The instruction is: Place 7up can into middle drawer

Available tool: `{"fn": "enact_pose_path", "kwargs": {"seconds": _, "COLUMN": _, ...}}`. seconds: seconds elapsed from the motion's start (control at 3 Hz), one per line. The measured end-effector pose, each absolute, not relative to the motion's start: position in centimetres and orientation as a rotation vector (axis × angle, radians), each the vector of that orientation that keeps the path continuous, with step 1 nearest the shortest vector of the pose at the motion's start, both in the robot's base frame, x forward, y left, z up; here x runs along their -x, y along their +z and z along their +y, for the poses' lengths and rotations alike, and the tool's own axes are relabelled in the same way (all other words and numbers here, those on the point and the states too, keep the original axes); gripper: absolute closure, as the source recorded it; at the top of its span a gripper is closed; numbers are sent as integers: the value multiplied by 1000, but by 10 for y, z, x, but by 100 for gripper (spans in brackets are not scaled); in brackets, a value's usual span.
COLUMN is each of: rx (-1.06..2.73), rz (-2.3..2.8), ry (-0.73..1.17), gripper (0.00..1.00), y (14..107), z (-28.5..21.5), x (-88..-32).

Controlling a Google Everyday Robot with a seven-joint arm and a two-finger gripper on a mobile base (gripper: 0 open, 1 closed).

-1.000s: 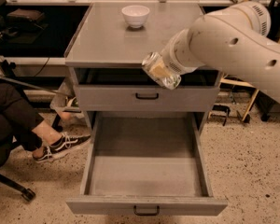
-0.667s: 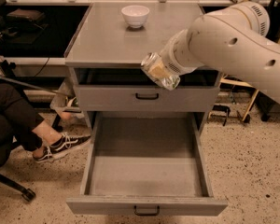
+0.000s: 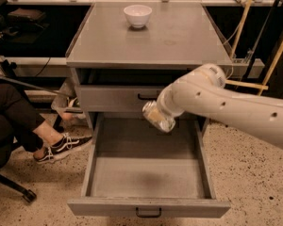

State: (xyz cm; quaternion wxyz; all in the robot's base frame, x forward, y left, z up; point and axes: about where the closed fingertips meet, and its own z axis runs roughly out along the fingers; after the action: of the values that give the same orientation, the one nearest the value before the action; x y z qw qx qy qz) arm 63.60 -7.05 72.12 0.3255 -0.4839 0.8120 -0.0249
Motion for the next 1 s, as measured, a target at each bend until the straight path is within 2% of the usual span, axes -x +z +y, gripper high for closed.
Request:
{"fn": "enact_pose_path", "kwargs": {"seconds": 0.33, "rx": 1386, "rz": 2229, "ry": -109, "gripper": 100, "y": 623, "z": -65, "x": -639}}
{"fn": "enact_pose_path", "kwargs": {"seconds": 1.0, "rx": 1573, "rz": 2423, "ry": -82, "gripper": 100, "y": 487, "z": -78, "x": -623}}
